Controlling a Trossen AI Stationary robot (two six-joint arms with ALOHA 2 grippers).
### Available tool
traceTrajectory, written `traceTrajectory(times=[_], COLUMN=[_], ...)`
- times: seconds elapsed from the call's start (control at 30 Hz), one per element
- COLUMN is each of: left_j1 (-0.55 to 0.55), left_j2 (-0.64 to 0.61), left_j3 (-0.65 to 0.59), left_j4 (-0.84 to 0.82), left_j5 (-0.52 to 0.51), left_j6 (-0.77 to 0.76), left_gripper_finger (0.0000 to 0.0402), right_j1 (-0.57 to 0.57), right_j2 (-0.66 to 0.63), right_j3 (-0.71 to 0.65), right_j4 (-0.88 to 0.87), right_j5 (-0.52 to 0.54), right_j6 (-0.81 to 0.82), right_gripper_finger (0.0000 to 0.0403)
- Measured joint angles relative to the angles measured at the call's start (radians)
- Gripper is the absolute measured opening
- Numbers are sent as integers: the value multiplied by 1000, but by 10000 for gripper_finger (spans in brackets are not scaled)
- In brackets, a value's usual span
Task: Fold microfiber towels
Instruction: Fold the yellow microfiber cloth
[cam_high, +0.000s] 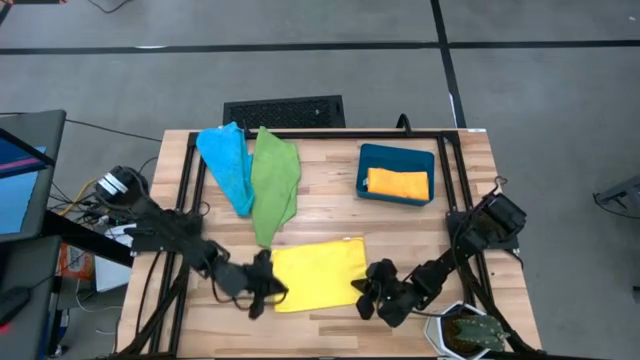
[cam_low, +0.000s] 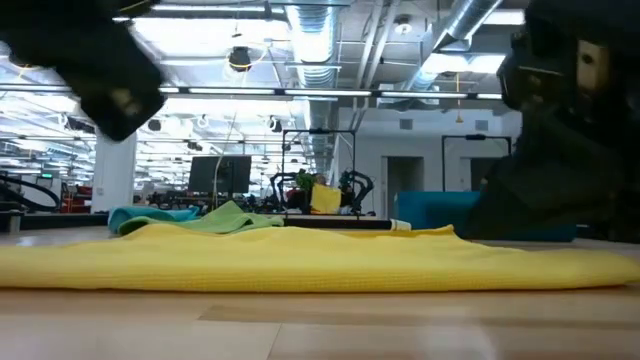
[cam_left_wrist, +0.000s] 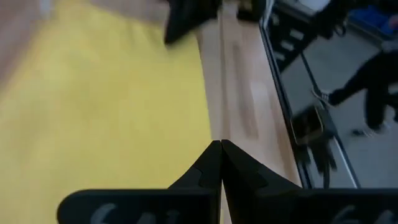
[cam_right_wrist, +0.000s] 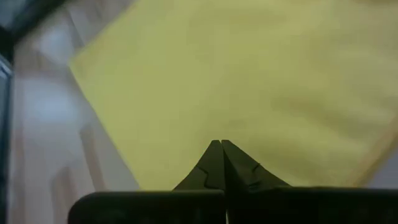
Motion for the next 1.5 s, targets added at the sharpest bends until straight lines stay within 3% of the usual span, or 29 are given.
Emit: traceTrajectory(times=[0.3, 0.47, 0.8, 1.03, 1.2, 1.37, 1.5], left_j1=[-109, -111, -103, -74, -61, -46, -49], left_j2=[291, 353, 246, 140, 120, 107, 52], left_j3=[61, 87, 85, 80, 80, 80, 95], left_j4=[4, -6, -220, -456, -476, -476, -483], left_j5=[3, 29, 104, 36, 14, 60, 30], left_j6=[-185, -236, -246, -275, -271, -305, -317], left_gripper_finger=[0, 0, 0, 0, 0, 0, 0], right_j1=[-24, -29, -17, 28, 52, 60, 75], right_j2=[0, -4, -195, -121, -54, -62, -129], right_j3=[0, 0, 2, 0, 1, 0, 2], right_j4=[-74, -81, -142, -163, -151, -150, -102], right_j5=[-83, -82, -88, -219, -242, -226, -130], right_j6=[-8, -18, -237, -224, -154, -112, -160], right_gripper_finger=[11, 12, 12, 12, 12, 11, 11])
